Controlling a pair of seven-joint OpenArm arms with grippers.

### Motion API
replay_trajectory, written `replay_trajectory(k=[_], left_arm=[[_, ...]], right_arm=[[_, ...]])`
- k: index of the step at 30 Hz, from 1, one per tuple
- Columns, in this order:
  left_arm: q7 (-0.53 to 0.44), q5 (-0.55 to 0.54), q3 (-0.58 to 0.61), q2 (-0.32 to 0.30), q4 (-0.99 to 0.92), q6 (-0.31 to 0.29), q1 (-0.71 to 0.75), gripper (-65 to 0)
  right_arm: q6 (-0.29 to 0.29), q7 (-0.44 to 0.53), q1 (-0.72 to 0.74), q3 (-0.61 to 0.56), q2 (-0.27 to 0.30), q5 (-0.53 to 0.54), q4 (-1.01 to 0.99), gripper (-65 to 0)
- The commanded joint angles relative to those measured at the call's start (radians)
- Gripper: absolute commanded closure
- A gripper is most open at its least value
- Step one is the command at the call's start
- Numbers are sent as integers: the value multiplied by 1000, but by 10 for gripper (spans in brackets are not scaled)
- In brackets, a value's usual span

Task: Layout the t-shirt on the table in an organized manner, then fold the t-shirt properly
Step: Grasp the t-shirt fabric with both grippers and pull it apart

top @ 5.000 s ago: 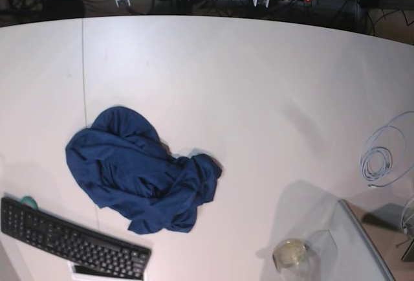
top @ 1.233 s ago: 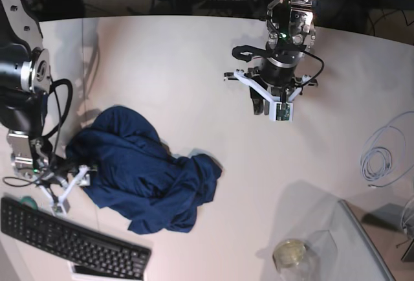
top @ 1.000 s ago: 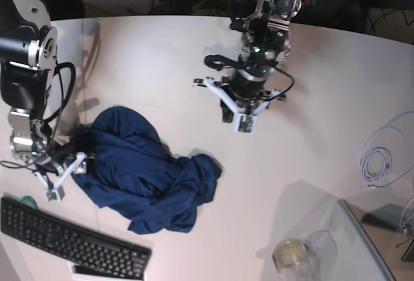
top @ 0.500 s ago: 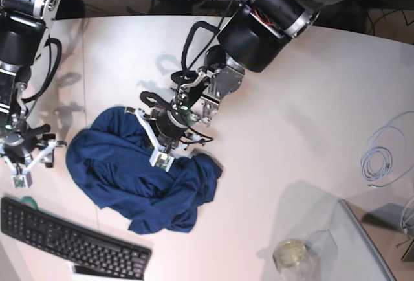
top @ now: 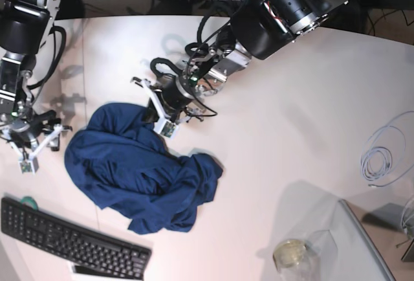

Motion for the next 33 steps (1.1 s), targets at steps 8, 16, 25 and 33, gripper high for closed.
replay_trajectory(k=[8,16,25,33], left_arm=[[154,0,2,-203,392,292,140,0],[235,3,-87,-172,675,347,105,0],[258,61,-74,41,239,347,-36,0],[263,78,-82,-77,380,347,125,0]], right_arm=[[3,25,34,-1,-20,12,24,-285],[3,25,26,-1,-49,11,55,-2],[3,25,48,-1,-51,11,50,-15],[6,25,160,-18,-49,11,-101,-279]])
